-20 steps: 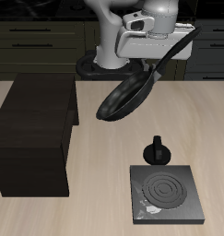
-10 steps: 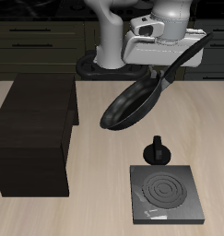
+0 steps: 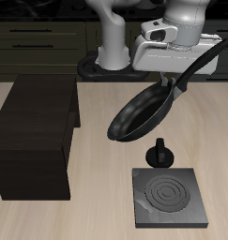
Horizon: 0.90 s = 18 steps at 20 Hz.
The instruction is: Place the frypan on the flat stove
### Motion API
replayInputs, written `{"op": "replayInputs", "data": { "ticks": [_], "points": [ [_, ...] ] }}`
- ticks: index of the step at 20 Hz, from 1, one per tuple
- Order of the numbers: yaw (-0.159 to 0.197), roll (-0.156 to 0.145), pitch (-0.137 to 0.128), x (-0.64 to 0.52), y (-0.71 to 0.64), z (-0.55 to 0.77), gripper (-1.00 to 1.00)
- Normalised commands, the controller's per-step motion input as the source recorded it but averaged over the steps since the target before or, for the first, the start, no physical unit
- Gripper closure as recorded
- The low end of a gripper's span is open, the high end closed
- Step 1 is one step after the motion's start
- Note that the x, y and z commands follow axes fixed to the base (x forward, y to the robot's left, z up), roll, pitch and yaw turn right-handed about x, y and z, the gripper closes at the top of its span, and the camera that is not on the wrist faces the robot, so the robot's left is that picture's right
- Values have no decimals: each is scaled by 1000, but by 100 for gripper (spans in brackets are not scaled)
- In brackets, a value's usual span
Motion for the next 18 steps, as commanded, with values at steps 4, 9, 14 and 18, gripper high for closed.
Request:
{"op": "replayInputs", "data": {
  "ticks": [4,9,14,18],
  "points": [
    [8,32,-19,306,170,103,100],
    [-6,-36,13,305,60,12,100],
    [-4,-31,8,243,20,-27,100],
    [-6,-58,14,319,-92,-69,100]
  ]
}}
